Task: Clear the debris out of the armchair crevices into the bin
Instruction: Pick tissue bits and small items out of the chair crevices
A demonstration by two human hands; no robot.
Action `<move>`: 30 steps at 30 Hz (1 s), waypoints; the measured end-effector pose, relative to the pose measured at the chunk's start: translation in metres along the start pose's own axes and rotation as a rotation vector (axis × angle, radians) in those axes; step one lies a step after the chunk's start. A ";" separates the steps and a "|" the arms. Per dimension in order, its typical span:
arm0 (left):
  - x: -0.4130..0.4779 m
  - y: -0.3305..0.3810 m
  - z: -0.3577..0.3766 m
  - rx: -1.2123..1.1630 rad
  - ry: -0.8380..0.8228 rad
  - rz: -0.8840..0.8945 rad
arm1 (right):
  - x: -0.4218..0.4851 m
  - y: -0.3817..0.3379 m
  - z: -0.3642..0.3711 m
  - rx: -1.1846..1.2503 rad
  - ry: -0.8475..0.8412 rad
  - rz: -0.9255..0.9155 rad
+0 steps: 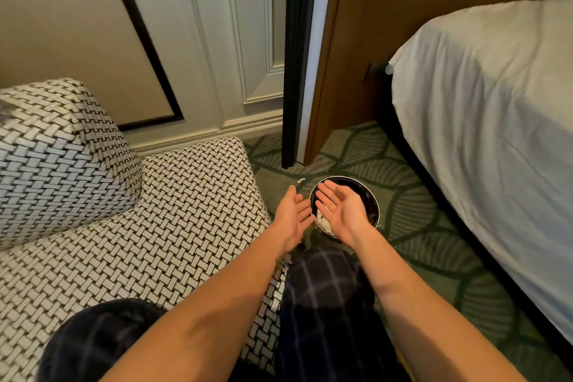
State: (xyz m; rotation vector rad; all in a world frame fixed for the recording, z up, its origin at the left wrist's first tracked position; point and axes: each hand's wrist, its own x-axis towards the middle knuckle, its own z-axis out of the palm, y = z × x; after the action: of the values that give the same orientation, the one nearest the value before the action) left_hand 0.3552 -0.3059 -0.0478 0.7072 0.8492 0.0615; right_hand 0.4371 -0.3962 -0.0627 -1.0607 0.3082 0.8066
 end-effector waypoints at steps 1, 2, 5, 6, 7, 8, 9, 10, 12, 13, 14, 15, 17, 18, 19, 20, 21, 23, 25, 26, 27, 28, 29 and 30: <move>-0.009 0.004 -0.005 -0.011 -0.012 0.020 | -0.009 -0.001 0.010 -0.004 -0.033 -0.006; -0.016 0.008 -0.010 -0.022 -0.024 0.035 | -0.018 -0.001 0.019 -0.005 -0.063 -0.007; -0.043 0.025 -0.031 -0.076 -0.044 0.091 | -0.047 0.002 0.051 -0.042 -0.165 -0.012; -0.053 0.031 -0.039 -0.099 -0.057 0.109 | -0.057 0.004 0.062 -0.073 -0.198 -0.015; -0.066 0.037 -0.048 -0.116 -0.078 0.122 | -0.067 0.008 0.074 -0.092 -0.232 -0.018; -0.075 0.042 -0.058 -0.136 -0.094 0.128 | -0.077 0.013 0.085 -0.113 -0.264 -0.012; -0.086 0.047 -0.071 -0.153 -0.102 0.143 | -0.086 0.021 0.097 -0.130 -0.299 -0.001; -0.093 0.052 -0.085 -0.165 -0.103 0.157 | -0.094 0.030 0.108 -0.140 -0.330 0.011; -0.108 0.062 -0.114 -0.206 -0.104 0.179 | -0.109 0.052 0.133 -0.164 -0.381 0.037; -0.120 0.067 -0.127 -0.229 -0.096 0.197 | -0.117 0.064 0.147 -0.181 -0.409 0.056; -0.133 0.072 -0.148 -0.247 -0.083 0.221 | -0.129 0.081 0.164 -0.205 -0.435 0.076; -0.145 0.074 -0.156 -0.274 -0.078 0.224 | -0.136 0.089 0.172 -0.212 -0.451 0.077; -0.177 0.079 -0.190 -0.361 -0.059 0.268 | -0.156 0.117 0.196 -0.227 -0.515 0.109; -0.194 0.082 -0.207 -0.399 -0.056 0.296 | -0.166 0.131 0.208 -0.240 -0.550 0.131; -0.212 0.083 -0.223 -0.454 -0.054 0.317 | -0.175 0.145 0.220 -0.261 -0.586 0.155; -0.229 0.083 -0.244 -0.508 -0.039 0.340 | -0.187 0.161 0.233 -0.296 -0.633 0.180; -0.246 0.081 -0.264 -0.562 -0.023 0.371 | -0.198 0.177 0.245 -0.335 -0.681 0.203; -0.278 0.071 -0.300 -0.655 0.011 0.416 | -0.219 0.206 0.266 -0.432 -0.782 0.231; -0.305 0.055 -0.330 -0.711 0.046 0.464 | -0.245 0.234 0.283 -0.567 -0.871 0.249; -0.316 0.046 -0.344 -0.732 0.071 0.483 | -0.258 0.251 0.287 -0.624 -0.900 0.276; -0.324 0.036 -0.354 -0.753 0.081 0.498 | -0.268 0.265 0.288 -0.664 -0.916 0.307; -0.331 0.027 -0.366 -0.766 0.118 0.506 | -0.277 0.281 0.288 -0.690 -0.931 0.343; -0.339 0.015 -0.380 -0.786 0.146 0.505 | -0.286 0.301 0.286 -0.713 -0.937 0.378; -0.342 0.006 -0.388 -0.803 0.178 0.502 | -0.292 0.315 0.282 -0.731 -0.933 0.397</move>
State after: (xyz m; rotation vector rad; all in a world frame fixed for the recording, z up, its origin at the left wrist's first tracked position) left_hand -0.1479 -0.1981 0.0096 0.1349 0.7142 0.8780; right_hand -0.0283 -0.2033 0.0377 -1.1684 -0.6401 1.7498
